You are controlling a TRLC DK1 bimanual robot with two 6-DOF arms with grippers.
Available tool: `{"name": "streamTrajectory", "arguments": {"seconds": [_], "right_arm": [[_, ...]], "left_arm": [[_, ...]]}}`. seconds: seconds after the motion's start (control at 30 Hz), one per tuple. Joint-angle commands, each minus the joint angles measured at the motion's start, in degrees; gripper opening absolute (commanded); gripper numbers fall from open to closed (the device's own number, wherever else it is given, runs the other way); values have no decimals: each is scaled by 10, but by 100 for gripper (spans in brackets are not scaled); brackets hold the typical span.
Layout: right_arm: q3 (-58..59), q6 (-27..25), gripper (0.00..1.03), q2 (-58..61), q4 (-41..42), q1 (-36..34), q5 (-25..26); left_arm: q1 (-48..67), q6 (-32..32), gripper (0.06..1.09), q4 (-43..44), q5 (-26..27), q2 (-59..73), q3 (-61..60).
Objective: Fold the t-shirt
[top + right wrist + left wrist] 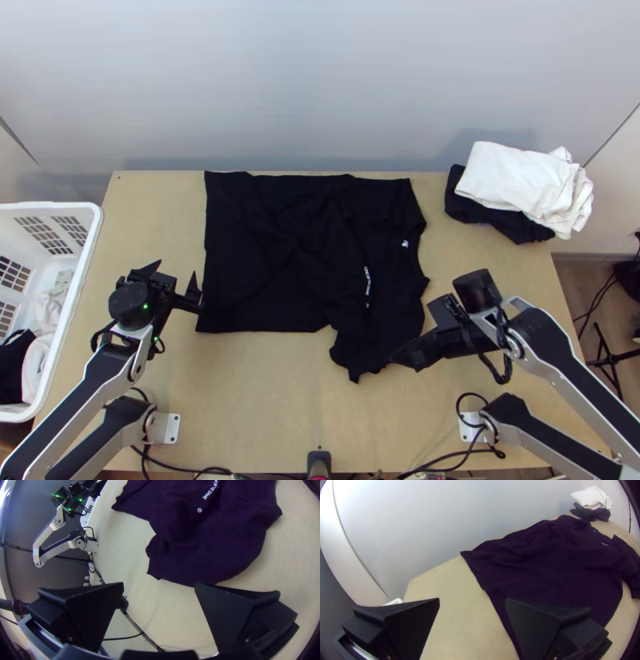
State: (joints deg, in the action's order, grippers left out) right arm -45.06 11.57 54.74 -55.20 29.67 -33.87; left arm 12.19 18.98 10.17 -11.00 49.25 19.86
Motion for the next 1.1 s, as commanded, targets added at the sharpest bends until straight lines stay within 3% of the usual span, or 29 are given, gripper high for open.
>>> {"name": "streamTrajectory", "arguments": {"seconds": [0.0, 0.13, 0.3, 0.6, 0.7, 0.77, 0.8, 0.9, 1.07], "right_arm": [[22, -112, 99, 79, -8, -73, 28], [13, -181, 99, 157, -3, -153, 28], [16, -220, 99, 193, 8, -181, 34], [1, -226, 95, 259, 27, -162, 48], [-15, -218, 84, 298, 47, -144, 48], [-29, -212, 68, 325, 66, -131, 47], [-38, -203, 56, 337, 77, -124, 47], [-75, -196, 3, 345, 88, -87, 46], [-145, -164, 3, 364, 103, -79, 47]], "left_arm": [[-1, 12, 101, 1, 1, 0, 4], [-7, 17, 101, 1, 0, -5, 6], [-10, 18, 101, 5, 1, -2, 10], [-9, 10, 101, 43, 1, 44, 16], [-10, 6, 101, 44, 1, 51, 22], [-10, 4, 101, 44, 1, 59, 25], [-11, 2, 101, 44, 1, 61, 26], [-10, 0, 101, 44, 2, 64, 26], [-8, -14, 102, 44, 2, 65, 27]]}}
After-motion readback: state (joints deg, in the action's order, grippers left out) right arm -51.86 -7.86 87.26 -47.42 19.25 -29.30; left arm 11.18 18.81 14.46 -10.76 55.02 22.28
